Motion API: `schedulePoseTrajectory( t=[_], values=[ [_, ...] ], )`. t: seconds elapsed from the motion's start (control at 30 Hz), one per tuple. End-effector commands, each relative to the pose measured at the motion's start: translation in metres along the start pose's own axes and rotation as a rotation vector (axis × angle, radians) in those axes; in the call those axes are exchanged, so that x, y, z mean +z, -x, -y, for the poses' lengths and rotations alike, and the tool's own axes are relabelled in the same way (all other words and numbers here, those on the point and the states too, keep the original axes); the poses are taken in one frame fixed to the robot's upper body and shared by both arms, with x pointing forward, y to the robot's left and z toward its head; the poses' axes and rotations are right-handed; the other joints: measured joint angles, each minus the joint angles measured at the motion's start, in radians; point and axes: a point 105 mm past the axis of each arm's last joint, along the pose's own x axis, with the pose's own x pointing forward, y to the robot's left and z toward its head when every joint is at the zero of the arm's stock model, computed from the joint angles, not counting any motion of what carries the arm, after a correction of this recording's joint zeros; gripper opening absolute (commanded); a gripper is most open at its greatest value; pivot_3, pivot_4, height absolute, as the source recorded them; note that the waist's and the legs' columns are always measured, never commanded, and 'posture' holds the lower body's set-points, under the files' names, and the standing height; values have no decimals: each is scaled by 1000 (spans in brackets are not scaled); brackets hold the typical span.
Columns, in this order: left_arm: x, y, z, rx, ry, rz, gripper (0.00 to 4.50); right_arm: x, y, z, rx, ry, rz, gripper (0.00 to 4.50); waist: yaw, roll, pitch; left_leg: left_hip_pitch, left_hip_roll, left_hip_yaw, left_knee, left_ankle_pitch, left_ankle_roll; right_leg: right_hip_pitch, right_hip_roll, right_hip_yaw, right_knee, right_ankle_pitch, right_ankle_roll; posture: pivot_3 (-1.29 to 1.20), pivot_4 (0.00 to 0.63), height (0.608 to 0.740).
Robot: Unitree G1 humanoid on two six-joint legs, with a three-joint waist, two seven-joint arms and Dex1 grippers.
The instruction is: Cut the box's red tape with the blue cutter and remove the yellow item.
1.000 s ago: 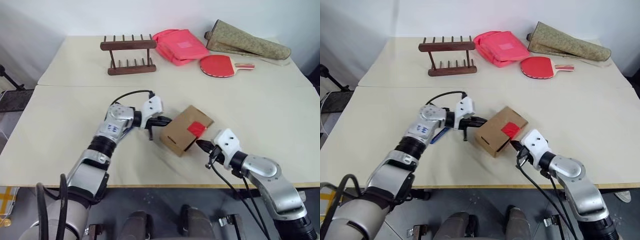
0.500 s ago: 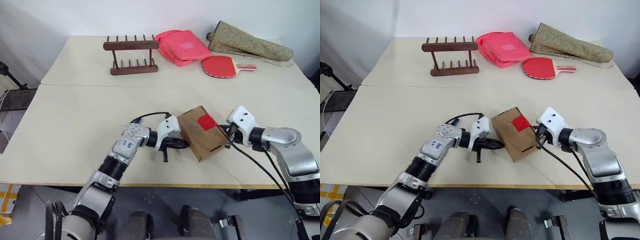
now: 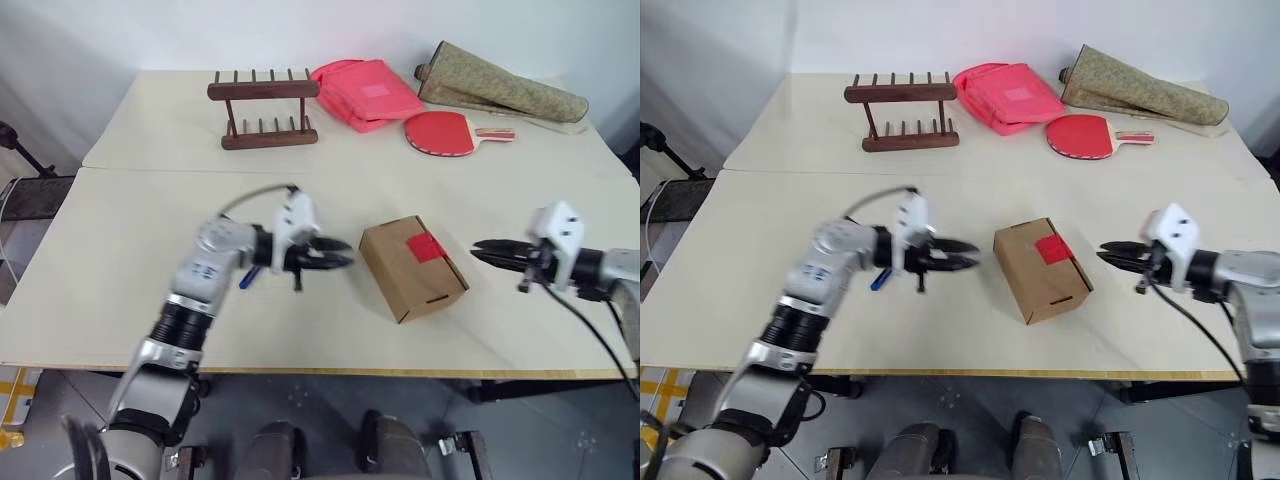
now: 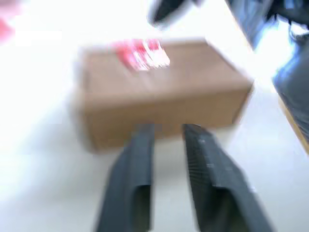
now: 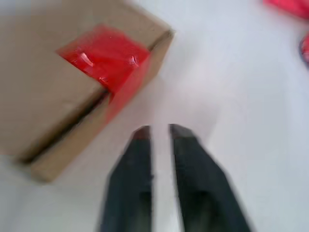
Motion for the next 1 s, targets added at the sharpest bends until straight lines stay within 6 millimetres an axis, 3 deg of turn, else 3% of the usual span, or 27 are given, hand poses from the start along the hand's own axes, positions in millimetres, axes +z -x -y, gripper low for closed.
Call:
schedulePoseTrajectory(
  t=[0.03, 0.13, 0.23, 0.27, 0.33, 0.43, 0.53, 0.6, 0.7, 0.87, 0.93, 1.0],
  values=[
    [7, 66, -12, 133, 11, -10, 2372, 47, 12, -23, 90, 47, 240, 1925, -16, 1, -1, 1, 1, 1, 0, -1, -1, 0, 1, 0, 0, 0, 0, 0, 150, 740],
    [-17, 120, -2, 244, 74, -131, 3327, 46, 5, -45, 142, 39, 244, 2986, -29, 2, -1, 6, 2, 2, -5, -1, -2, 1, 1, 0, 1, 0, 0, 0, 150, 740],
    [-40, 189, 14, 467, 156, -205, 4290, 51, -8, -74, 184, 62, 354, 4067, -27, 2, -1, 6, 3, 1, -5, -1, -3, 1, 1, 0, 2, 0, 0, 0, 150, 740],
    [-43, 202, 19, 515, 167, -214, 4500, 51, -11, -79, 184, 63, 377, 4424, -26, 1, 0, 6, 3, 1, -5, -2, -3, 1, 1, 0, 2, 0, 0, 0, 150, 740],
    [-50, 232, 31, 627, 183, -246, 4500, 48, -20, -91, 206, 78, 390, 4467, -21, 0, 0, 4, 2, 0, -4, -2, -3, 0, 1, 0, 1, 0, -1, 0, 150, 740],
    [-66, 295, 65, 850, 238, -354, 4500, 58, -28, -98, 197, 24, 509, 4467, -19, 0, 0, 4, 1, -2, -4, -2, -4, 1, -2, 0, 1, 0, -1, 0, 150, 740],
    [-62, 317, 83, 964, 236, -383, 4500, 57, -30, -105, 227, 91, 509, 4467, -16, 1, 0, 5, 2, -2, -5, -4, -5, 0, -2, -1, 1, 0, -1, 0, 150, 740],
    [-56, 320, 97, 1005, 242, -370, 4500, 56, -29, -107, 223, 99, 513, 4467, -8, 0, 0, 5, 2, -3, -5, -6, -7, 0, -2, -1, 1, 0, -1, 0, 150, 740],
    [-52, 297, 104, 954, 272, -321, 4500, 55, -26, -108, 217, 90, 510, 4467, 2, 0, 0, 5, 2, -3, -5, -8, -8, 1, -2, -1, 0, 0, -1, 0, 150, 740],
    [-59, 215, 90, 764, 301, -256, 4500, 51, -10, -111, 251, 80, 454, 4467, 13, 2, 0, 5, 1, -4, -4, -8, -8, 2, -2, -1, 0, 0, -1, 0, 150, 740],
    [-61, 202, 84, 773, 301, -240, 4500, 53, -7, -111, 259, 86, 444, 4467, 6, 1, 0, 5, 1, -2, -4, -8, -8, 2, -2, 0, -1, 0, -1, 0, 150, 740],
    [-76, 168, 68, 808, 334, -212, 4500, 53, 0, -114, 261, 83, 424, 4467, 3, 3, -1, 6, 1, -2, -4, -7, -6, 2, -1, 0, 0, 0, -1, 0, 150, 740]
  ],
)
